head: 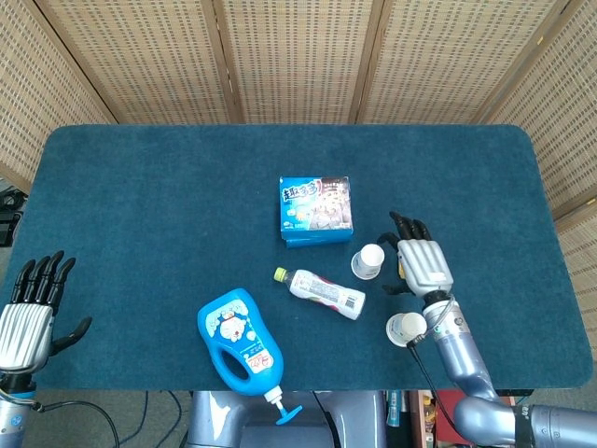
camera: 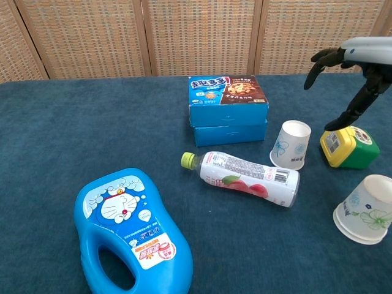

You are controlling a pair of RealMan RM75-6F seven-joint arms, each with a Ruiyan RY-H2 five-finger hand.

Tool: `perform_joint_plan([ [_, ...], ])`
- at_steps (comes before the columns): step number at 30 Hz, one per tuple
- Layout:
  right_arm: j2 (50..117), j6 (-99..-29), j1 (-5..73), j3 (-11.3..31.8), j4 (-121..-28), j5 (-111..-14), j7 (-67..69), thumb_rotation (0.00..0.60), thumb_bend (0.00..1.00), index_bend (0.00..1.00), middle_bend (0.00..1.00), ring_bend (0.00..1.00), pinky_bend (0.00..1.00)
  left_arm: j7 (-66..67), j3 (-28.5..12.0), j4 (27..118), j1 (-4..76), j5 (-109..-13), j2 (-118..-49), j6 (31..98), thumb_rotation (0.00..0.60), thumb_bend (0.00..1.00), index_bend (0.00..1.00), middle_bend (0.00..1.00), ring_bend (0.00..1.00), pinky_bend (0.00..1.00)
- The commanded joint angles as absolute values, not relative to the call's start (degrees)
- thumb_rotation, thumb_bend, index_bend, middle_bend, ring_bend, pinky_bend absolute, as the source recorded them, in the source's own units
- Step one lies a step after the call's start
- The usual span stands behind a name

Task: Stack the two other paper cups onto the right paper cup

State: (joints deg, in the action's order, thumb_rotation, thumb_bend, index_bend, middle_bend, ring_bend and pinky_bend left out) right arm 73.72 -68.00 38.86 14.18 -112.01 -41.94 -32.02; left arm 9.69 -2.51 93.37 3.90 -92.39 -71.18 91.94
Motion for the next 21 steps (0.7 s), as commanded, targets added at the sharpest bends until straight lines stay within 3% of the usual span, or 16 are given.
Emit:
perform_joint_plan([
  [1, 76.6, -66.2, 41.0, 14.7, -108.6, -39.6, -32.6, 0.600, 0.12, 0.33, 0.02, 0.00, 0.00, 9.6, -2.5, 93.3, 3.9, -92.3, -71.2, 91.8, 0.600, 0.25, 0.00, 0.00, 0.00, 0.00],
  [21, 82.0, -60.6, 45.6, 14.6, -96.0, -33.5, -31.3, 0.600, 0.12, 0.33, 0.02, 0.00, 0.00, 10.1, -2.6, 92.7, 4.5, -91.2, -71.8, 90.5, 0.600, 0.25, 0.00, 0.00, 0.00, 0.00],
])
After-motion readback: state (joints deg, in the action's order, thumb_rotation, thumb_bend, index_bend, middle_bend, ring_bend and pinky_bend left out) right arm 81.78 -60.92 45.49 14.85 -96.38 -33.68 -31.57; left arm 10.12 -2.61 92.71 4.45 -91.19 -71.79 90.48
